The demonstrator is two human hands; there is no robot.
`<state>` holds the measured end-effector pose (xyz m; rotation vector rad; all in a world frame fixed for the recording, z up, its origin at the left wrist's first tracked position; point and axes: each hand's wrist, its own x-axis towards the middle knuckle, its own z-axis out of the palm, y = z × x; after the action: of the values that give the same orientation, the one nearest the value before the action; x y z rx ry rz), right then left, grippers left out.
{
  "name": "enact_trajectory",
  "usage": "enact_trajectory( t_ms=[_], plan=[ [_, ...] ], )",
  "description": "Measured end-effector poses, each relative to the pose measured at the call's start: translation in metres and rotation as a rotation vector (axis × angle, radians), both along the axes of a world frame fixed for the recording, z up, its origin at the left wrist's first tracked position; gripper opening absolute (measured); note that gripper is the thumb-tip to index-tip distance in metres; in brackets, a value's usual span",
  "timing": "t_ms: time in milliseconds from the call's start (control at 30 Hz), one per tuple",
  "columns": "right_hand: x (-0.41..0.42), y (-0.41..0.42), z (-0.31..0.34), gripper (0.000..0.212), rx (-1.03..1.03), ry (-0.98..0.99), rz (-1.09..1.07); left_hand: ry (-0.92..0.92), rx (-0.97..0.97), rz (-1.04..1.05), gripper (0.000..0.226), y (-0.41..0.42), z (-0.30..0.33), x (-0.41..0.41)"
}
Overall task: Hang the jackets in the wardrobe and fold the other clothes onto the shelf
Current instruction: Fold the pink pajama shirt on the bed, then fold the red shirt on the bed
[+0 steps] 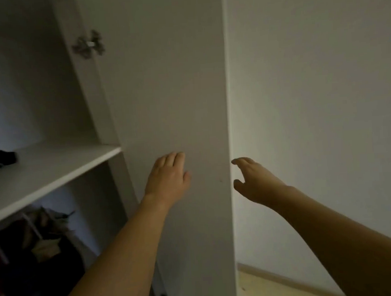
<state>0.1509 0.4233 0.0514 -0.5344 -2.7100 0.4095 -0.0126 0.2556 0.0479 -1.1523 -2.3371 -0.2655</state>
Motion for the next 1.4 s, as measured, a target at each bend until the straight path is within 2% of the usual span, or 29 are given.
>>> enact_trajectory(
  t_ms=[233, 367, 567, 733, 933, 1100, 1267, 1400],
  plan=[
    [0.169, 0.119, -0.035, 0.058, -0.033, -0.062, -0.286, -0.059, -0.085, -0.311, 0.056, 0.151, -0.038, 0.138],
    [0.268, 0.177, -0.057, 0.058, -0.05, -0.079, -0.392, -0.119, -0.077, -0.371, 0.056, 0.232, -0.049, 0.22],
    [0.445, 0.27, -0.079, 0.06, -0.089, -0.097, -0.523, -0.14, -0.179, -0.454, 0.059, 0.342, -0.07, 0.379],
    [0.567, 0.338, -0.089, 0.06, -0.109, -0.157, -0.558, -0.198, -0.227, -0.458, 0.059, 0.403, -0.087, 0.496],
    [0.645, 0.39, -0.106, 0.061, -0.151, -0.198, -0.503, -0.309, -0.259, -0.401, 0.059, 0.461, -0.11, 0.571],
    [0.757, 0.452, -0.151, 0.061, -0.215, -0.285, -0.553, -0.446, -0.251, -0.424, 0.057, 0.538, -0.152, 0.676],
    [0.897, 0.534, -0.193, 0.061, -0.278, -0.349, -0.647, -0.461, -0.373, -0.451, 0.058, 0.608, -0.205, 0.803],
    [0.983, 0.591, -0.24, 0.062, -0.392, -0.403, -0.639, -0.586, -0.388, -0.352, 0.057, 0.646, -0.247, 0.882]
  ],
)
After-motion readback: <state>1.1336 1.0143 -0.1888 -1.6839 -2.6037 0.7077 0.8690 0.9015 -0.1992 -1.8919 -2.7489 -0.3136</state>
